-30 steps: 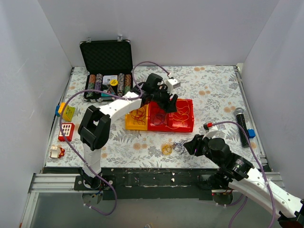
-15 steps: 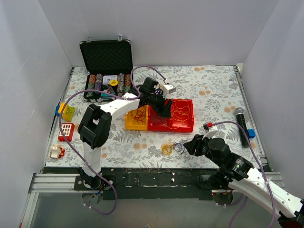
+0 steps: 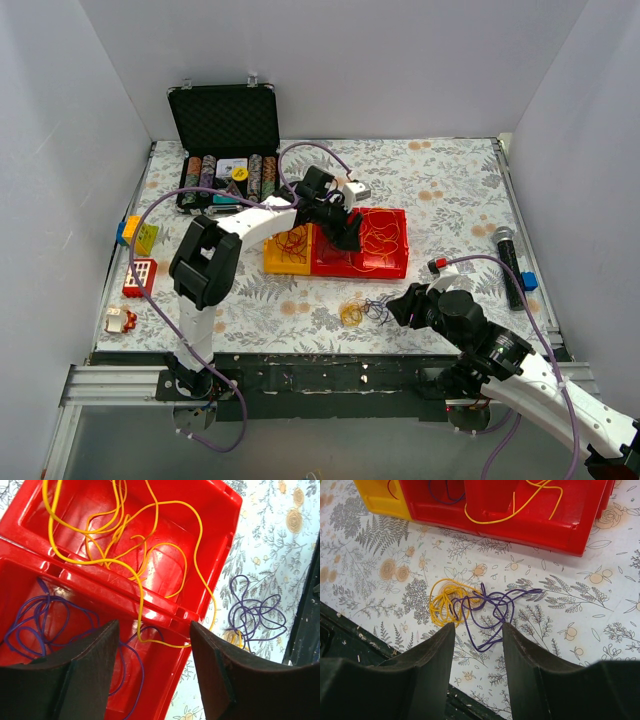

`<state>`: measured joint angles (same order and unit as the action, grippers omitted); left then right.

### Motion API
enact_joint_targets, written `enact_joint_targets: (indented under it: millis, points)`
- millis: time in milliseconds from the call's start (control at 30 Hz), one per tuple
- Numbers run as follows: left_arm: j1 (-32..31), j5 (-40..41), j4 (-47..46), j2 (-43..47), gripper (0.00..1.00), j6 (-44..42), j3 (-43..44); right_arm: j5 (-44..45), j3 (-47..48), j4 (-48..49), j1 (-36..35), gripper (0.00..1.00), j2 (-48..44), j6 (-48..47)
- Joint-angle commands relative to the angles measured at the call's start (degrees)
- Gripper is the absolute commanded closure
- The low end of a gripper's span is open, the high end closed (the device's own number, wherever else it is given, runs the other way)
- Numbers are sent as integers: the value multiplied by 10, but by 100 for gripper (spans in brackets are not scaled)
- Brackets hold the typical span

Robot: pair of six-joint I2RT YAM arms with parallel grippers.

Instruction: Untangle the cables

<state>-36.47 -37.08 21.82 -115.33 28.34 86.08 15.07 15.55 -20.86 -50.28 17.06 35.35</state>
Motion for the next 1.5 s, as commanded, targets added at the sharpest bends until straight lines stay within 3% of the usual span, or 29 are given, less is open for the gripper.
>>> enact_joint_targets:
  millis: [0,167,467,667,967,1200,1467]
  points:
    - [3,-22,-7,-2,46,-9,14,8,12,27,-3,49,0,-5]
    - [4,-20,-8,8,62,-12,8,8,9,28,-2,49,-4,-4]
    - [3,0,-6,34,70,-12,4,5,6,31,-2,49,-1,-5]
    - [3,-6,-1,40,99,-14,4,5,4,32,-2,49,-1,-2]
    - [3,-19,-1,50,100,-3,21,7,5,29,-2,49,-1,-1]
    - [-6,-51,-10,71,100,71,89,10,5,32,-1,50,0,0]
    - [-52,-34,-79,66,100,75,61,15,6,35,-1,50,5,1]
